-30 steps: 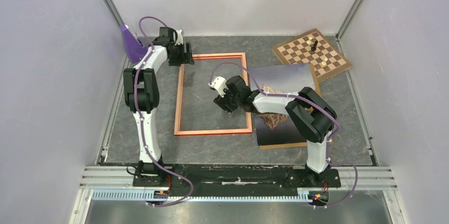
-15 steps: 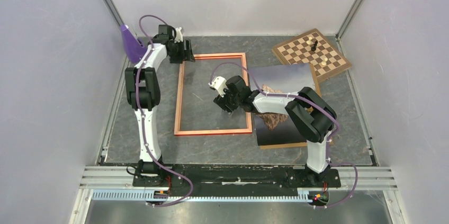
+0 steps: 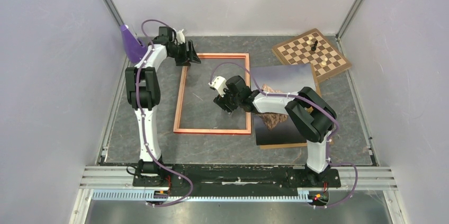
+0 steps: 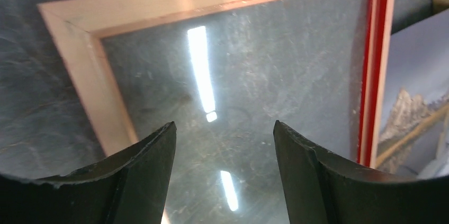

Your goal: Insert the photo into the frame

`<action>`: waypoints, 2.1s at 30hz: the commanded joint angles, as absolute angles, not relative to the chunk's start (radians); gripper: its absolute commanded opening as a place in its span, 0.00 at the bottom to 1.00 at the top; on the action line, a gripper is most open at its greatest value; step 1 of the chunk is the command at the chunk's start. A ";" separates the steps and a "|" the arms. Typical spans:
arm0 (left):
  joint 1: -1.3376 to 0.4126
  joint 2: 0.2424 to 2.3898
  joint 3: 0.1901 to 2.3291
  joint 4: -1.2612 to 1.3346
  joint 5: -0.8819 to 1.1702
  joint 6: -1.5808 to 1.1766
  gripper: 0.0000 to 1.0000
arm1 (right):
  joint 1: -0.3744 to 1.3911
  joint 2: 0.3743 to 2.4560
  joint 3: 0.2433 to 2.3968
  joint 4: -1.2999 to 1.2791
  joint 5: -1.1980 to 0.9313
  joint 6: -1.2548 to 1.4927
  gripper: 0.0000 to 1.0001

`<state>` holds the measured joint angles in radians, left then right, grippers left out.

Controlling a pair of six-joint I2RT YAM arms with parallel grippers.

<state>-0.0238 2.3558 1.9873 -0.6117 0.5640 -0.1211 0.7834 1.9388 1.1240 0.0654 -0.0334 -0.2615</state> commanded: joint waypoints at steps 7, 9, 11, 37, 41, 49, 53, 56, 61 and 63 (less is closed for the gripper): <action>-0.010 2.304 1.910 -0.588 0.667 -0.178 0.74 | 0.785 1.969 1.125 0.005 -0.013 -0.268 0.66; -0.002 2.281 1.890 -0.577 0.643 -0.171 0.77 | 0.784 1.955 1.129 0.002 -0.006 -0.272 0.67; -0.002 2.248 1.870 -0.577 0.620 -0.153 0.80 | 0.784 1.934 1.138 0.002 0.005 -0.281 0.69; -0.002 1.775 1.263 -0.644 0.351 0.123 0.83 | 0.772 1.831 1.062 0.013 0.003 -0.352 0.95; -0.002 1.774 1.230 -0.638 0.367 0.118 0.83 | 0.771 1.867 1.057 0.028 -0.036 -0.334 0.94; -0.002 1.773 1.176 -0.598 0.402 0.102 0.83 | 0.780 1.967 1.110 0.013 -0.110 -0.278 0.91; -0.002 1.782 1.161 -0.588 0.440 0.095 0.83 | 0.798 2.023 1.160 0.002 -0.156 -0.247 0.90; -0.002 1.783 1.148 -0.580 0.470 0.094 0.83 | 0.812 2.070 1.202 0.002 -0.181 -0.229 0.89; -0.002 1.775 1.123 -0.565 0.485 0.092 0.82 | 0.829 2.143 1.290 -0.037 -0.240 -0.194 0.87; -0.002 1.772 1.117 -0.561 0.481 0.094 0.81 | 0.838 2.174 1.327 -0.048 -0.258 -0.186 0.85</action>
